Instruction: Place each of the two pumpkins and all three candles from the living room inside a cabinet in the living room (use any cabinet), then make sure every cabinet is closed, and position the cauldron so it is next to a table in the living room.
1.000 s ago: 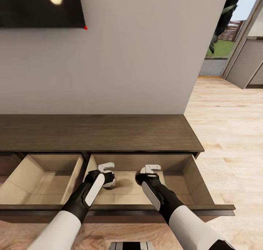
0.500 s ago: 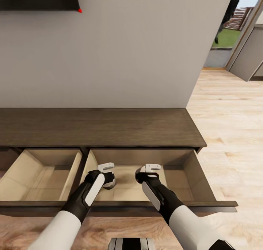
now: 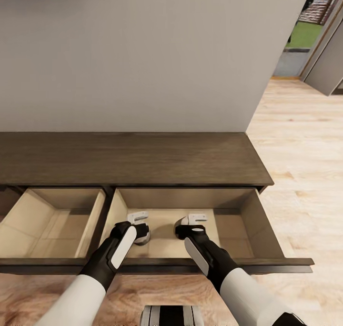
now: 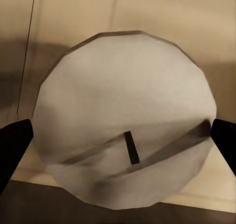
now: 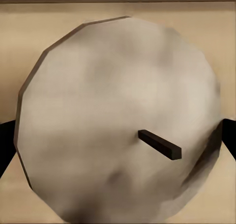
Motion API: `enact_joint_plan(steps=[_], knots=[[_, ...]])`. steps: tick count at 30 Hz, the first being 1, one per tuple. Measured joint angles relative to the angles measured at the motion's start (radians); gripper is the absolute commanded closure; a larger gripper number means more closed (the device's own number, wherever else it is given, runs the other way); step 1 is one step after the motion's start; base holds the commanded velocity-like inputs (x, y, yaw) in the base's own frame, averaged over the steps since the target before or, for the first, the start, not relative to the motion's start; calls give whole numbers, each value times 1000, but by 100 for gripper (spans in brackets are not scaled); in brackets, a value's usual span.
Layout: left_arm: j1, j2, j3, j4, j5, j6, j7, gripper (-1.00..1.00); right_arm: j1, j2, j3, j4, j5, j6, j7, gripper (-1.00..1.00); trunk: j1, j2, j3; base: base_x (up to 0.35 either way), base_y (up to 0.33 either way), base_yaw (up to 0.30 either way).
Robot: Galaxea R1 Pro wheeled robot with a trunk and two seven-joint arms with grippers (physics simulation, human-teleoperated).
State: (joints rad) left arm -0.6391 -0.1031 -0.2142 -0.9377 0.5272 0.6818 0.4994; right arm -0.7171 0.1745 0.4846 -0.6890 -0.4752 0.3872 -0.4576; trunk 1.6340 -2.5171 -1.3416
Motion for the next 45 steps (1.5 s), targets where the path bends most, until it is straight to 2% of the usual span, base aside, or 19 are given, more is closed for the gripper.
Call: enact_joint_plan(steps=[2,13,18,21,26,30,35,41,45], knots=[[0,0,0,-1,0,-2,1,100,0,0,0,0,1,1,5,100,1,0,-8,0,0,0],[0,0,1,-16,0,-4,0,100,0,0,1,0,5,2,-7,100,1,-1,-8,0,0,0],[0,0,0,-17,-1,-5,1,100,0,0,0,1,10,-25,-62,100,1,-1,-8,0,0,0],[0,0,0,-17,-1,-5,0,100,0,0,22,1,3,-39,-84,100,1,-1,-8,0,0,0],[0,0,0,-17,0,-5,0,100,0,0,51,1,1,-43,-91,100,3,-2,-27,0,0,0],[0,0,0,-17,0,-5,0,100,0,0,54,1,1,-43,-92,100,5,-3,-43,0,0,0],[0,0,0,-17,-1,-5,0,100,0,0,54,1,2,-44,-92,100,5,-3,-43,0,0,0],[0,0,0,-17,0,-5,0,100,0,0,54,1,1,-44,-92,100,8,-4,-66,0,0,0],[0,0,0,-17,-1,-5,0,100,0,0,54,2,2,-45,-91,100,8,-4,-66,0,0,0]])
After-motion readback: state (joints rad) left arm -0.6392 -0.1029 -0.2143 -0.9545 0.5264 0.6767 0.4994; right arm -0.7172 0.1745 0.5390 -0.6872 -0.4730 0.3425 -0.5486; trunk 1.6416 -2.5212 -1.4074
